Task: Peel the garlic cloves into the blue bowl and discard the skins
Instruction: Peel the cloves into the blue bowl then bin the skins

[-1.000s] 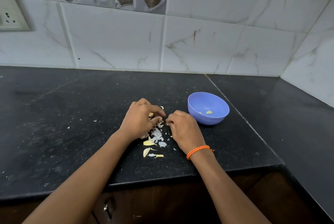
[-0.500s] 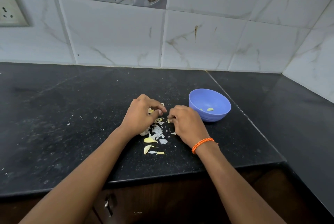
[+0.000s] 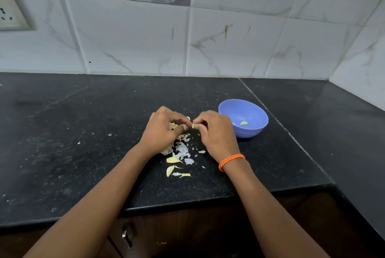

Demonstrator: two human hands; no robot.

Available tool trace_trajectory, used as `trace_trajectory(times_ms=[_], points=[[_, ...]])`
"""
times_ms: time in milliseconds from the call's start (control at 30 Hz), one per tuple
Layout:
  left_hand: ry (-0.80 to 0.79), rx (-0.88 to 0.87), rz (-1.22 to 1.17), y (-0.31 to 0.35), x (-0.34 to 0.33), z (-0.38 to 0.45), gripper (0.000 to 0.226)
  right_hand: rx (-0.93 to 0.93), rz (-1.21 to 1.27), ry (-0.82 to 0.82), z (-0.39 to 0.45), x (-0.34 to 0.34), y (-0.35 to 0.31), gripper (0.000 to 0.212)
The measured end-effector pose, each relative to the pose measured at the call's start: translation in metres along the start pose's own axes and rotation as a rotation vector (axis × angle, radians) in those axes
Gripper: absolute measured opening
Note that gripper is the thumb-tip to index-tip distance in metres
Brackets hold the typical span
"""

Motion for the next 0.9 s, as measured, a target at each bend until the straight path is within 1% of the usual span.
trace_trajectory(times_ms=[67, 133, 167, 200, 267, 300, 333, 400, 467, 500, 567, 700, 800, 900], points=[[-0.008, 0.017, -0.022, -0.001, 0.0, 0.0, 0.016, -0.063, 0.103, 0.07, 0.001, 0.002, 0.004, 0.009], [0.009, 0.026, -0.006, -0.004, 0.001, 0.0, 0.018, -0.025, 0.058, 0.161, 0.002, 0.007, 0.008, 0.011], [0.03, 0.033, 0.009, -0.005, 0.001, 0.0, 0.019, 0.008, -0.014, 0.16, 0.003, 0.007, 0.009, 0.013], [0.057, 0.048, 0.015, -0.006, 0.002, 0.002, 0.019, 0.044, -0.13, 0.071, 0.003, 0.004, 0.008, 0.015], [0.081, 0.083, 0.007, -0.007, 0.004, 0.003, 0.018, 0.11, -0.333, -0.241, -0.004, -0.01, 0.007, 0.019], [0.07, 0.073, 0.008, -0.006, 0.003, 0.002, 0.017, 0.118, -0.346, -0.312, -0.006, -0.012, 0.009, 0.019], [0.054, 0.06, 0.018, -0.004, 0.002, 0.002, 0.016, 0.11, -0.321, -0.319, -0.003, -0.011, 0.011, 0.018], [0.022, 0.041, 0.026, -0.003, 0.001, 0.002, 0.014, 0.05, -0.173, -0.215, 0.001, -0.006, 0.017, 0.013], [-0.001, 0.013, 0.013, 0.0, 0.0, 0.0, 0.01, -0.085, 0.06, -0.049, 0.001, -0.001, 0.019, 0.007], [-0.016, 0.015, -0.012, 0.002, 0.0, 0.0, 0.008, -0.147, 0.182, 0.009, 0.0, -0.001, 0.02, 0.006], [-0.03, 0.028, -0.047, 0.005, 0.0, 0.0, 0.005, -0.227, 0.381, 0.077, -0.004, -0.004, 0.02, 0.005], [0.001, 0.061, -0.084, 0.006, -0.001, -0.001, 0.007, -0.296, 0.612, 0.117, -0.012, -0.01, 0.017, 0.006], [0.011, 0.063, -0.105, 0.008, 0.0, -0.002, 0.007, -0.287, 0.684, 0.119, -0.016, -0.015, 0.015, 0.008], [0.011, 0.046, -0.116, 0.011, 0.0, -0.003, 0.004, -0.272, 0.698, 0.11, -0.015, -0.018, 0.015, 0.009]])
Point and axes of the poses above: each hand's wrist, its own z-axis towards the middle knuckle, its own x-axis out of the back of the hand, y = z × x, the point moved 2 cm from there along z, towards the middle knuckle, and after that the axes turned 1 degree about -z, right-handed, at the moved point
